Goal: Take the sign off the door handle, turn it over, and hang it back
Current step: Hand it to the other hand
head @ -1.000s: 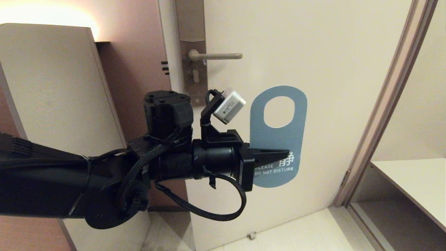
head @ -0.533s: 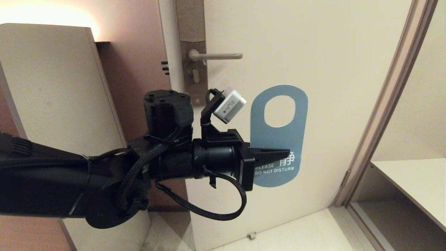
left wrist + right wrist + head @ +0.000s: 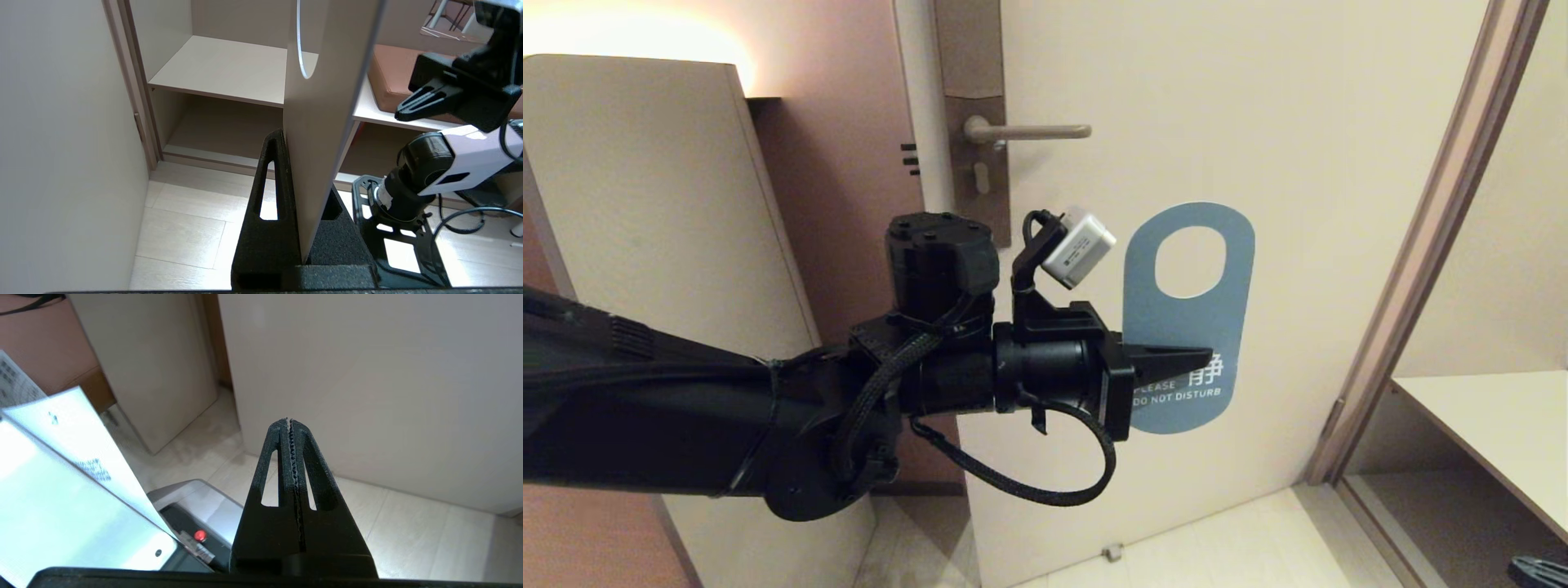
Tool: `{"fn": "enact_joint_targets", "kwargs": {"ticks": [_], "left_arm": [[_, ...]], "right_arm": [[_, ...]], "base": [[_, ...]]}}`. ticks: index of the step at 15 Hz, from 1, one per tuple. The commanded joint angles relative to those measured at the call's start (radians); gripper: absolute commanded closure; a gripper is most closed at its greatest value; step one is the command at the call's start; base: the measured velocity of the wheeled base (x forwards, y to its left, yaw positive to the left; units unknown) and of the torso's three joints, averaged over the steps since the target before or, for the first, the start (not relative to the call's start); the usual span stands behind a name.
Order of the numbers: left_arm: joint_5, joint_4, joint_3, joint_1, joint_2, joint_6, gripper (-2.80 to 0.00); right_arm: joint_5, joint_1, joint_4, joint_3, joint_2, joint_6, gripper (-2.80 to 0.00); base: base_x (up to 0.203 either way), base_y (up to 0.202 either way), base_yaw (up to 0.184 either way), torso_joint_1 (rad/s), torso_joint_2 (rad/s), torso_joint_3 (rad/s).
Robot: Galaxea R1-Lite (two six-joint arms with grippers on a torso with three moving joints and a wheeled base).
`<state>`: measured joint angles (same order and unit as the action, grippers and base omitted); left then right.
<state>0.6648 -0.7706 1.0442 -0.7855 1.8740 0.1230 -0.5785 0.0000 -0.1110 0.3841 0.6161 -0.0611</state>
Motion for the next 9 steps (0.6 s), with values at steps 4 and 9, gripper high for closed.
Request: {"fn": "enact_joint_targets", "kwargs": {"ticks": [4,9], "left_arm": [[0.001,-0.004,0.046,0.0,0.053,0.0,0.0],[0.001,-0.004,0.051,-0.001,0.067,0.0,0.0]], "right_arm": [[-0.027,0.0,0.041,0.039,0.185,-0.008,-2.8],[-0.026,0.0,0.08,0.038,0.231,-0.022,-2.8]], "base": [[0.0,0.0,0.0,0.0,0.0,0.0],[0.0,0.0,0.0,0.0,0.0,0.0]]}}
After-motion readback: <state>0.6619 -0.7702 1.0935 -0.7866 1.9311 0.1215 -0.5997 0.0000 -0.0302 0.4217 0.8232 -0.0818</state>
